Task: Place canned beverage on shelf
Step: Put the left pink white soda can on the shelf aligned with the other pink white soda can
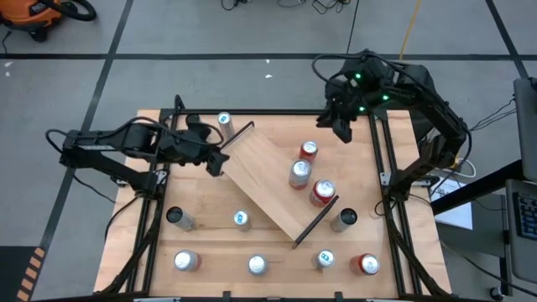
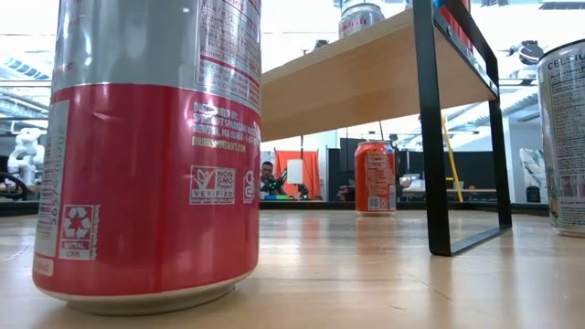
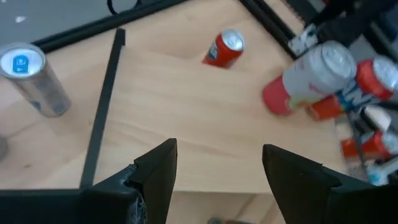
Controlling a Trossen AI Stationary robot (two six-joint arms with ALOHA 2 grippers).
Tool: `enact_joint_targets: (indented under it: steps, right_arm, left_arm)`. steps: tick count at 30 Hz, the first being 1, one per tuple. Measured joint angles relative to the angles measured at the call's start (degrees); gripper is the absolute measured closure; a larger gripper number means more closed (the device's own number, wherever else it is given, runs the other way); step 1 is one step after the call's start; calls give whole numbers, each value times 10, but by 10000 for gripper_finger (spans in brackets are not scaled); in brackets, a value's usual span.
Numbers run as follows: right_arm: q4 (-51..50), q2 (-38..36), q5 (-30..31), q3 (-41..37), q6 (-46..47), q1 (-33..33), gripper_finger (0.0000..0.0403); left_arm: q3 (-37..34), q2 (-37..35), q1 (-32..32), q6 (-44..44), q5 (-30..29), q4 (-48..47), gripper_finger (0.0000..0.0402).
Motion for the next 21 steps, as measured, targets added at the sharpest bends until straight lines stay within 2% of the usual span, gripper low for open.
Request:
enact_joint_targets:
  steps: [5, 9, 15, 21]
  right_arm:
    - [-18, -13, 7, 0, 110, 35, 335]
    - [-20, -33, 70, 0, 149, 80, 335]
    - [-38, -60, 136, 0, 218, 146, 335]
    - [-49, -70, 203, 0, 238, 193, 335]
  left_arm:
    - [0, 11, -27, 45, 71, 5, 160]
    - [0, 24, -93, 23, 120, 9, 160]
    - [0, 49, -227, -49, 124, 8, 160]
    - [0, 92, -316, -141, 120, -25, 160]
